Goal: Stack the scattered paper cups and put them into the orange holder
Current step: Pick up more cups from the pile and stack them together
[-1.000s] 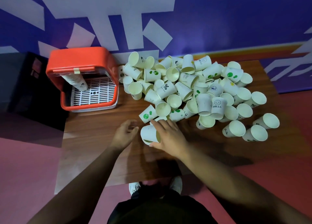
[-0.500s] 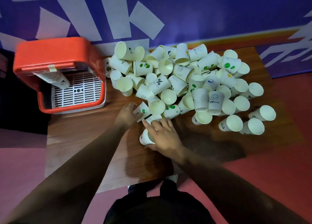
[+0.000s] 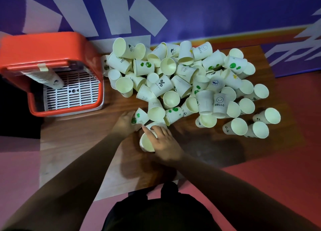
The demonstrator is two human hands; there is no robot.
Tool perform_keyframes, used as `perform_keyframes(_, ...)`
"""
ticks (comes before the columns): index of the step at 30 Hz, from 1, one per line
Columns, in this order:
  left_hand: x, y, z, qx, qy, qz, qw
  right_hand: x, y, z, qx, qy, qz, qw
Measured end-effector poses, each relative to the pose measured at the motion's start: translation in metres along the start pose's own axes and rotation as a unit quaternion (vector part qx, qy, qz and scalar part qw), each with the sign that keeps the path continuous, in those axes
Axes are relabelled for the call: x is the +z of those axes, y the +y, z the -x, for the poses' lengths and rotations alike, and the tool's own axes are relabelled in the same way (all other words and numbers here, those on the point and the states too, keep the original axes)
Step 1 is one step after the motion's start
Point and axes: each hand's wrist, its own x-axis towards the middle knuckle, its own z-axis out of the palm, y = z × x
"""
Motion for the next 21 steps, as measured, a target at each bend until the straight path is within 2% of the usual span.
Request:
perform_keyframes(2, -0.007, -0.004, 0.012, -0.031, 0.025, 0.048, 0.998, -0.002, 0.002, -0.001, 0.018, -0.031, -0.032, 0.999)
perform_keyframes(4, -0.016, -0.007, 0.03, -0.038, 0.038, 0.168, 0.984, -0.004, 0.004, 0.0, 0.037, -0.067, -0.062, 0.995)
perform_keyframes(7, -0.027, -0.01, 0.056, -0.033, 0.047, 0.362, 0.931, -0.008, 0.005, 0.004, 0.045, -0.104, -0.093, 0.989)
perform_keyframes(9, -0.033, -0.007, 0.068, -0.029, 0.061, 0.427, 0.902, -0.014, 0.007, 0.005, 0.071, -0.071, -0.146, 0.984)
perform_keyframes(11, -0.038, 0.0, 0.077, -0.015, 0.07, 0.455, 0.888, -0.02, 0.012, -0.001, 0.136, 0.025, -0.165, 0.977)
perform_keyframes(13, -0.043, 0.01, 0.087, 0.006, 0.071, 0.48, 0.875, -0.025, 0.023, -0.015, 0.201, 0.067, -0.126, 0.969)
perform_keyframes(16, -0.048, 0.028, 0.102, 0.033, 0.04, 0.502, 0.863, -0.024, 0.035, -0.041, 0.213, 0.028, -0.113, 0.97)
perform_keyframes(21, -0.037, 0.042, 0.125, 0.084, -0.072, 0.434, 0.894, -0.024, 0.041, -0.061, 0.156, -0.021, -0.069, 0.985)
